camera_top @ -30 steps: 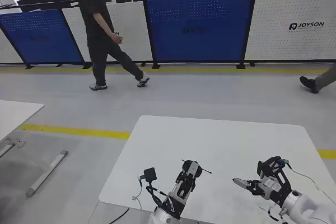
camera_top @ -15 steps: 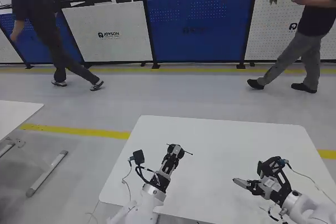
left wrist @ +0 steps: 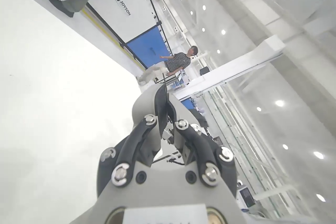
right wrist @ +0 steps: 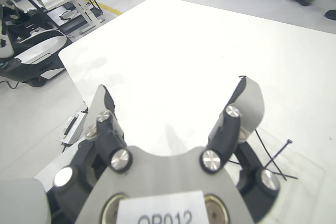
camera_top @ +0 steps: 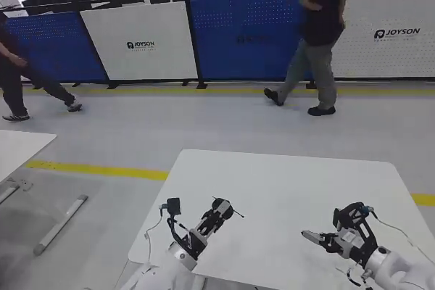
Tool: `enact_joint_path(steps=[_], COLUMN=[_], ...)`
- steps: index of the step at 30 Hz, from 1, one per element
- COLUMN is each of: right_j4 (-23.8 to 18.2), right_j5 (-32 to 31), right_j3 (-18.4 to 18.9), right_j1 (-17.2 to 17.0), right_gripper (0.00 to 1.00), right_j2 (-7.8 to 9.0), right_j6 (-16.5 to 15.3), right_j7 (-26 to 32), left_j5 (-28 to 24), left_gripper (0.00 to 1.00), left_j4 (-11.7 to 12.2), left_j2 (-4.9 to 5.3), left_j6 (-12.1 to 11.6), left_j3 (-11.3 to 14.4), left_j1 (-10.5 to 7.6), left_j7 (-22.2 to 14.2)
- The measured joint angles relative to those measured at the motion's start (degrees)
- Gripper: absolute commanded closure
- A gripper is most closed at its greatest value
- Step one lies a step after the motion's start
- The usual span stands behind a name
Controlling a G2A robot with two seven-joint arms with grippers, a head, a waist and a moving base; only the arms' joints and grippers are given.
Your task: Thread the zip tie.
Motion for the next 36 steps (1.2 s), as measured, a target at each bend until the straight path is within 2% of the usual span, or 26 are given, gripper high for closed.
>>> enact_joint_path(steps=[5,7,9,12,15,17,20,23,25,29,33,35,36], right_j4=[0.0,0.0,0.0,0.0,0.0,0.0,0.0,0.0,0.0,0.0,0.0,0.0,0.0], right_j5=[0.0,0.0,0.0,0.0,0.0,0.0,0.0,0.0,0.0,0.0,0.0,0.0,0.0], right_j3=[0.0,0.0,0.0,0.0,0.0,0.0,0.0,0.0,0.0,0.0,0.0,0.0,0.0], right_j1=[0.0,0.0,0.0,0.0,0.0,0.0,0.0,0.0,0.0,0.0,0.0,0.0,0.0], right_gripper=[0.00,0.00,0.00,0.00,0.00,0.00,0.00,0.00,0.00,0.00,0.00,0.00,0.00], right_j2=[0.00,0.00,0.00,0.00,0.00,0.00,0.00,0.00,0.00,0.00,0.00,0.00,0.00], right_j6=[0.0,0.0,0.0,0.0,0.0,0.0,0.0,0.0,0.0,0.0,0.0,0.0,0.0], right_j7=[0.0,0.0,0.0,0.0,0.0,0.0,0.0,0.0,0.0,0.0,0.0,0.0,0.0], left_j5=[-0.3,-3.5,-8.8,-12.4,-10.3,-9.4,-6.8,-4.6,-4.0,-2.3,2.6,2.7,0.4], left_gripper=[1.00,1.00,1.00,1.00,1.00,1.00,1.00,1.00,1.00,1.00,1.00,1.00,1.00], left_j4=[-0.2,-1.8,-4.8,-9.3,-11.2,-11.2,-9.4,-6.1,-2.7,4.8,12.5,15.0,15.6], left_j2=[-0.03,-0.14,-0.17,-0.03,-0.02,-0.08,-0.19,-0.39,-0.63,-1.48,-2.49,-2.92,-3.12], left_j6=[-0.1,-0.1,-0.3,-0.4,0.7,1.8,3.9,5.5,5.8,4.3,3.0,2.2,1.0], left_j3=[0.1,0.4,-0.3,-2.0,-3.1,-2.9,-2.2,-0.3,1.5,5.9,9.7,11.1,11.8], left_j1=[-0.07,-0.54,-0.50,1.07,2.05,1.98,1.17,-0.05,-1.48,-5.15,-9.20,-10.57,-11.01], left_j7=[-0.2,-1.8,-3.7,-5.5,-3.7,-3.3,-2.7,-2.5,-2.5,0.1,6.3,7.1,6.1])
